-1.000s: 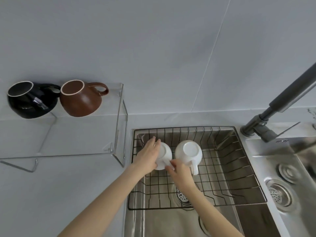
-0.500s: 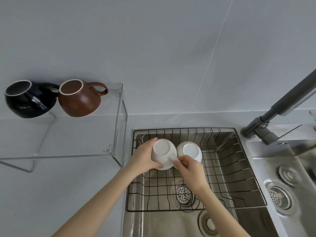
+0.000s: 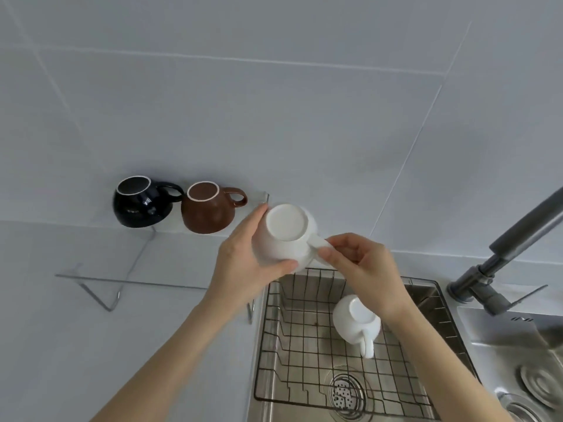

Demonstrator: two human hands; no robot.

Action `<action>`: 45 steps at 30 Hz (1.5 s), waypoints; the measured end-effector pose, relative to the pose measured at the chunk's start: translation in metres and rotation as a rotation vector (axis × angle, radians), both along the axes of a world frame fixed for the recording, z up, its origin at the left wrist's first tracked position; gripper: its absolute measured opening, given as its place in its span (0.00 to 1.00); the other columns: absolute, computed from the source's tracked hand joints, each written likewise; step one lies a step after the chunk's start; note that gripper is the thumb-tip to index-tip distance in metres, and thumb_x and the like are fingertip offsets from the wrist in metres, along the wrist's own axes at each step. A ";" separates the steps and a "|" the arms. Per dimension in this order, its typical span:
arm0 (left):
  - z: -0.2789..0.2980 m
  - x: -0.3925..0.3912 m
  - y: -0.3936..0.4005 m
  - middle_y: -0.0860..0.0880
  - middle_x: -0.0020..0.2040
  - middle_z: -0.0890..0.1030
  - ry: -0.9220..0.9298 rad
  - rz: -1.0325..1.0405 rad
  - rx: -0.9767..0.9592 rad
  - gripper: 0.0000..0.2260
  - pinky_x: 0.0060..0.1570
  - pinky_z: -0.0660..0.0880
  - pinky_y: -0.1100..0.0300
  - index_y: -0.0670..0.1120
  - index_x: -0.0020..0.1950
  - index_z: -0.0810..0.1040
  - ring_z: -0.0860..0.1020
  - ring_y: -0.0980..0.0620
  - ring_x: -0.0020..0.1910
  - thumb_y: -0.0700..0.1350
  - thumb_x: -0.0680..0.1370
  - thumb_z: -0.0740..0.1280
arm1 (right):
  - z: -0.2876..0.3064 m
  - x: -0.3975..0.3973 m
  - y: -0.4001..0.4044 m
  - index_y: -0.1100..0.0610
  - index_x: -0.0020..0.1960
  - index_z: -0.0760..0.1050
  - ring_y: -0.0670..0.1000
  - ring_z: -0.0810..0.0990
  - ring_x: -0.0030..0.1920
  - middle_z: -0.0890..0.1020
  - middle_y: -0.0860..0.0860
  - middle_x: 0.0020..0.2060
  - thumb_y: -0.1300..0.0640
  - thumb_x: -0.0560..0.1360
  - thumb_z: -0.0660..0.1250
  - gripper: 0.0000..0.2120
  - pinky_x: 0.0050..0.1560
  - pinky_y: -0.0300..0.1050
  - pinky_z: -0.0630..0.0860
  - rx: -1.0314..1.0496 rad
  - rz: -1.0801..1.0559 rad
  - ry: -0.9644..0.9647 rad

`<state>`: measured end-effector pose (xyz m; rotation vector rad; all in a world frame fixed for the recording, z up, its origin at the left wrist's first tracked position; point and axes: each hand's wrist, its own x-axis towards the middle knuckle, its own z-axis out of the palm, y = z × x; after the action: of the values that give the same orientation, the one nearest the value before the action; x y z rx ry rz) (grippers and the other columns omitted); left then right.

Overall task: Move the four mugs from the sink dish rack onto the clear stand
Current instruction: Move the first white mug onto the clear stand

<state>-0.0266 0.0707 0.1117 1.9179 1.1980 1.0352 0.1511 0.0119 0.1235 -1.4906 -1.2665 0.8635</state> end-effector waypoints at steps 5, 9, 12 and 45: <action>0.015 -0.056 0.013 0.65 0.60 0.74 -0.133 0.087 -0.046 0.41 0.59 0.67 0.66 0.63 0.63 0.67 0.72 0.65 0.60 0.56 0.51 0.77 | 0.019 -0.049 0.028 0.54 0.42 0.80 0.41 0.79 0.32 0.85 0.47 0.31 0.54 0.71 0.69 0.04 0.33 0.30 0.73 0.051 0.094 -0.039; 0.015 -0.101 0.025 0.58 0.60 0.77 -0.180 0.200 -0.088 0.42 0.60 0.69 0.62 0.61 0.62 0.70 0.74 0.62 0.60 0.55 0.48 0.77 | 0.017 -0.091 0.056 0.53 0.42 0.80 0.44 0.79 0.35 0.84 0.50 0.33 0.54 0.71 0.69 0.03 0.36 0.32 0.73 0.043 0.189 -0.028; 0.009 -0.132 0.032 0.57 0.57 0.79 -0.190 0.295 -0.124 0.43 0.60 0.70 0.59 0.58 0.62 0.71 0.75 0.58 0.59 0.54 0.47 0.77 | 0.009 -0.122 0.080 0.54 0.42 0.80 0.42 0.77 0.33 0.82 0.46 0.32 0.54 0.71 0.69 0.03 0.34 0.28 0.71 0.039 0.256 -0.042; -0.017 -0.224 0.055 0.75 0.36 0.77 -0.060 0.478 -0.192 0.23 0.54 0.73 0.57 0.76 0.38 0.70 0.76 0.51 0.50 0.57 0.49 0.73 | -0.037 -0.233 0.152 0.61 0.49 0.79 0.47 0.77 0.43 0.84 0.58 0.47 0.59 0.73 0.67 0.08 0.41 0.30 0.71 -0.083 0.416 -0.001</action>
<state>-0.2504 0.1259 0.0942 1.4754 1.7018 1.1547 -0.0819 0.1634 0.0861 -1.3079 -1.5889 1.1960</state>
